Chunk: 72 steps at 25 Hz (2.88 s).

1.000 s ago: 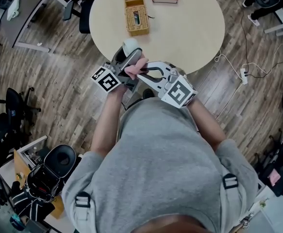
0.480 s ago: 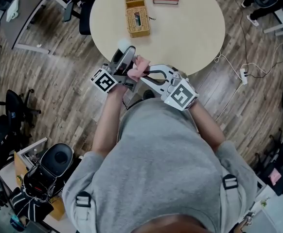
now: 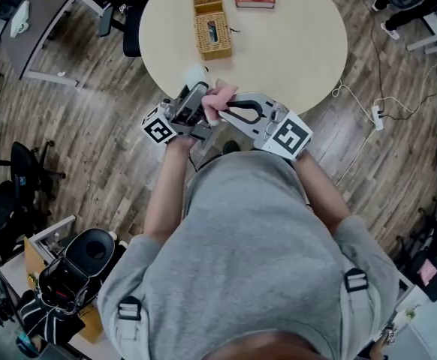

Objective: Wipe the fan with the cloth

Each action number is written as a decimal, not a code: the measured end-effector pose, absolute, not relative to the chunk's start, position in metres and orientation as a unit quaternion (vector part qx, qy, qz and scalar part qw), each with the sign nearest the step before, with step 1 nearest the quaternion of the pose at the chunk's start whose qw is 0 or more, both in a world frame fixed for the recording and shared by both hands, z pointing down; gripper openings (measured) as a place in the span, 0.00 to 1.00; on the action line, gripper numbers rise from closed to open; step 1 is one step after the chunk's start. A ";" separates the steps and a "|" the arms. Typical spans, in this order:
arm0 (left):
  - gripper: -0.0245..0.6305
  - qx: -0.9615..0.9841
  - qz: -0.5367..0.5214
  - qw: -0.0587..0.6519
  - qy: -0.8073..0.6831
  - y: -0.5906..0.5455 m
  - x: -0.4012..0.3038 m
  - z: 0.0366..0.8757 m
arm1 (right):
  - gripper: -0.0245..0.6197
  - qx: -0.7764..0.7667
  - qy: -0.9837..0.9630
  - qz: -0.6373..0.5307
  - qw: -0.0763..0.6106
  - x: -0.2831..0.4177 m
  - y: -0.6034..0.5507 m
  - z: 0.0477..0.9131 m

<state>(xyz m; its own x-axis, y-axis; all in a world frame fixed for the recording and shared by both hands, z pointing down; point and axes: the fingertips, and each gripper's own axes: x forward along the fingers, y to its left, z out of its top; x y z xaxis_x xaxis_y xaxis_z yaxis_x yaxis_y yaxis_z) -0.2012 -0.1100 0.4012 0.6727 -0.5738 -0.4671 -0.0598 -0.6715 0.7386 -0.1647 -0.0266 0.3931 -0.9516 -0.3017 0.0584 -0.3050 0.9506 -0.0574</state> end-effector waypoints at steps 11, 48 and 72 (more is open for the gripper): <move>0.63 0.837 -0.402 0.360 -0.094 -0.098 -0.191 0.372 | 0.10 0.158 -0.981 -0.036 0.109 -0.169 -0.026 0.429; 0.63 0.956 -0.020 0.169 -0.238 -0.103 -0.142 0.434 | 0.09 0.280 -0.957 0.027 0.066 -0.064 -0.082 0.459; 0.63 0.957 0.020 0.166 -0.237 -0.093 -0.134 0.452 | 0.09 0.308 -0.945 0.052 0.096 -0.041 -0.073 0.488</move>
<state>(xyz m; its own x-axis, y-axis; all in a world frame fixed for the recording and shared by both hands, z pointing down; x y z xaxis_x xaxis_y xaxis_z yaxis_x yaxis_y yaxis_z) -0.1340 -0.0934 0.4523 0.8865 -0.4476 0.1175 -0.4610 -0.8322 0.3082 -0.0413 -0.0729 0.4879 -0.7923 -0.5719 0.2125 -0.5916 0.8053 -0.0387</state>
